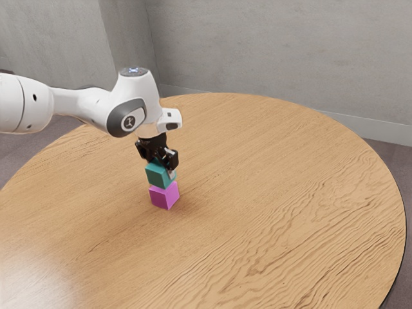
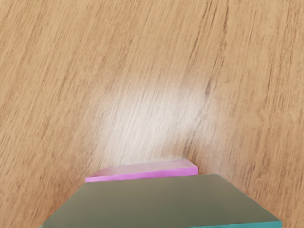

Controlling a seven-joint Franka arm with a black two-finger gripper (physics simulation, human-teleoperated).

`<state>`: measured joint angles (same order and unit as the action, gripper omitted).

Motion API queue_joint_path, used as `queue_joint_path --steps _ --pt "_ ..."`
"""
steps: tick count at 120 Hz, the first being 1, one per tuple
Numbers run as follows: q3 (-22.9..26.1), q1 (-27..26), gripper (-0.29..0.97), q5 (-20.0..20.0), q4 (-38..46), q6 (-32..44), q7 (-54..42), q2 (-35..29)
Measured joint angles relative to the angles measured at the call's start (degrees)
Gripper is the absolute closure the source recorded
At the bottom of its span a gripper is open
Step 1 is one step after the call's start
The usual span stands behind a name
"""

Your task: Pick up the blue block with one arm, and put the blue block on the pink block with one arm

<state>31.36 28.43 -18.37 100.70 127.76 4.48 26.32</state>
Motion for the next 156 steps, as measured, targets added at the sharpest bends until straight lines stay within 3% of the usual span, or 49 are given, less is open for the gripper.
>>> queue_joint_path --steps 64,86,110,135,156 --pt "0.72 0.95 0.35 -0.22 -0.05 0.01 -0.17 0.45" --pt "0.98 1.88 0.16 0.44 -0.09 -0.12 -0.84 0.53" --pt "1.15 1.90 0.06 0.65 -0.08 -0.37 -1.47 0.01" --pt "1.82 1.96 0.02 1.16 0.12 -1.91 -2.00 -6.10" --pt "2.64 1.91 0.01 4.74 1.42 -6.31 -3.11 -12.71"
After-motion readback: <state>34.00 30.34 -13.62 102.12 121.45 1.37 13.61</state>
